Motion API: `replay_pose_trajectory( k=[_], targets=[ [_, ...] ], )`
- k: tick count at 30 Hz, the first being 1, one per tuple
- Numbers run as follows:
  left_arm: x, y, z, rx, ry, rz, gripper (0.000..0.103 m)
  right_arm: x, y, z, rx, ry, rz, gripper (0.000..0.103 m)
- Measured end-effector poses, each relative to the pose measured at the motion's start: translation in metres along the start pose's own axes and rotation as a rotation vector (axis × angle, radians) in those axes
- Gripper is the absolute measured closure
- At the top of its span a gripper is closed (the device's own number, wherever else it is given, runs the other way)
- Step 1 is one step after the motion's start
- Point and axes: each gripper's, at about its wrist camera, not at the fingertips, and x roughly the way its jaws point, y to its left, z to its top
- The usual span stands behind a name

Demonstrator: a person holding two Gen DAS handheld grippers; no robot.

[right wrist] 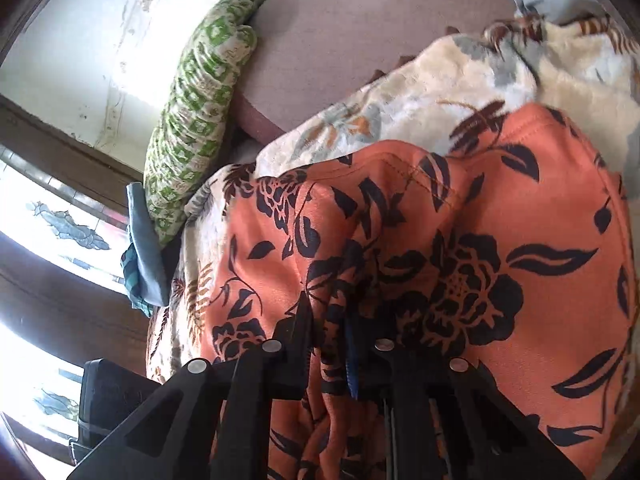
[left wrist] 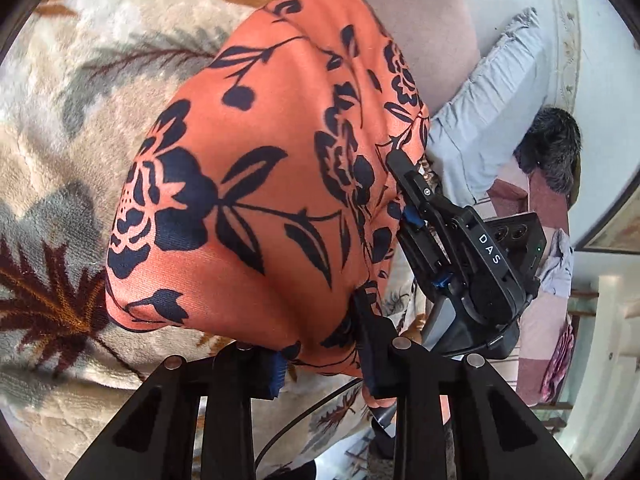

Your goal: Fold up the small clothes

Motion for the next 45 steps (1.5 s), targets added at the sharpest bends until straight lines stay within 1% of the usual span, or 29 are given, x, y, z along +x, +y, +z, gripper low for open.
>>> replay_pose_trajectory(
  k=[4, 5, 7, 9, 12, 13, 16, 17, 19, 20, 21, 23, 24, 25, 26, 27, 28, 29, 31, 33, 34, 36, 38, 39, 41, 42, 43, 44, 45],
  targets=[
    [0.008, -0.041, -0.014, 0.076, 0.017, -0.037, 0.076, -0.053, 0.010, 0.014, -0.018, -0.104, 0.064, 0.090],
    [0.017, -0.050, -0.016, 0.091, 0.032, -0.040, 0.076, -0.066, 0.010, 0.019, -0.025, -0.125, 0.056, 0.090],
    [0.039, -0.061, -0.020, 0.116, 0.062, -0.028, 0.076, -0.085, 0.006, 0.027, -0.055, -0.154, 0.005, 0.090],
    [0.066, -0.063, -0.021, 0.123, 0.090, 0.010, 0.076, -0.092, -0.004, 0.032, -0.072, -0.153, -0.072, 0.090],
    [0.105, -0.047, -0.021, 0.070, 0.158, 0.051, 0.076, -0.083, -0.031, 0.033, -0.072, -0.110, -0.196, 0.090],
    [0.114, -0.040, -0.022, 0.056, 0.179, 0.061, 0.076, -0.079, -0.042, 0.031, -0.063, -0.098, -0.225, 0.090],
    [0.132, -0.028, -0.025, 0.058, 0.208, 0.104, 0.076, -0.068, -0.074, 0.023, -0.006, -0.076, -0.264, 0.089],
    [0.133, -0.028, -0.026, 0.069, 0.215, 0.110, 0.076, -0.063, -0.082, 0.020, -0.003, -0.067, -0.291, 0.088],
    [0.128, -0.031, -0.030, 0.112, 0.229, 0.116, 0.076, -0.053, -0.095, 0.015, 0.012, -0.041, -0.330, 0.086],
    [0.126, -0.038, -0.032, 0.150, 0.238, 0.123, 0.076, -0.053, -0.100, 0.014, 0.045, -0.050, -0.308, 0.085],
    [0.119, -0.045, -0.037, 0.203, 0.247, 0.131, 0.076, -0.056, -0.103, 0.014, 0.077, -0.060, -0.282, 0.081],
    [0.098, -0.055, -0.052, 0.331, 0.263, 0.142, 0.076, -0.062, -0.105, 0.016, 0.117, -0.054, -0.243, 0.079],
    [0.085, -0.060, -0.059, 0.392, 0.268, 0.135, 0.076, -0.067, -0.104, 0.017, 0.125, -0.051, -0.227, 0.077],
    [0.069, -0.064, -0.063, 0.441, 0.260, 0.118, 0.076, -0.074, -0.104, 0.019, 0.133, -0.062, -0.212, 0.073],
    [0.052, -0.067, -0.062, 0.468, 0.237, 0.098, 0.076, -0.083, -0.104, 0.021, 0.147, -0.088, -0.195, 0.070],
    [0.036, -0.071, -0.056, 0.480, 0.197, 0.083, 0.076, -0.092, -0.106, 0.023, 0.166, -0.122, -0.171, 0.060],
    [0.019, -0.075, -0.046, 0.494, 0.137, 0.091, 0.073, -0.099, -0.107, 0.026, 0.191, -0.155, -0.149, 0.051],
    [0.007, -0.081, -0.034, 0.508, 0.071, 0.126, 0.070, -0.104, -0.109, 0.030, 0.212, -0.178, -0.137, 0.048],
    [-0.008, -0.084, -0.006, 0.502, -0.043, 0.229, 0.049, -0.104, -0.112, 0.036, 0.236, -0.184, -0.133, 0.047],
    [-0.003, -0.085, 0.025, 0.472, -0.114, 0.337, 0.049, -0.093, -0.113, 0.043, 0.245, -0.160, -0.152, 0.047],
    [0.004, -0.084, 0.038, 0.462, -0.126, 0.379, 0.049, -0.086, -0.113, 0.046, 0.246, -0.146, -0.165, 0.047],
    [0.034, -0.091, 0.048, 0.446, -0.139, 0.472, 0.049, -0.074, -0.112, 0.046, 0.240, -0.127, -0.175, 0.047],
    [0.059, -0.099, 0.054, 0.453, -0.160, 0.540, 0.050, -0.063, -0.110, 0.046, 0.236, -0.115, -0.177, 0.047],
    [0.072, -0.102, 0.057, 0.460, -0.180, 0.565, 0.049, -0.058, -0.110, 0.045, 0.232, -0.106, -0.174, 0.047],
    [0.083, -0.105, 0.056, 0.477, -0.210, 0.599, 0.049, -0.051, -0.109, 0.043, 0.208, -0.096, -0.187, 0.047],
    [0.092, -0.112, 0.055, 0.480, -0.214, 0.605, 0.049, -0.050, -0.106, 0.043, 0.182, -0.093, -0.204, 0.049],
    [0.093, -0.114, 0.053, 0.485, -0.218, 0.609, 0.049, -0.051, -0.101, 0.044, 0.146, -0.093, -0.231, 0.066],
    [0.095, -0.117, 0.052, 0.495, -0.225, 0.617, 0.049, -0.053, -0.095, 0.045, 0.102, -0.096, -0.250, 0.078],
    [0.091, -0.119, 0.047, 0.511, -0.230, 0.621, 0.049, -0.057, -0.088, 0.046, 0.062, -0.100, -0.261, 0.085]
  ],
)
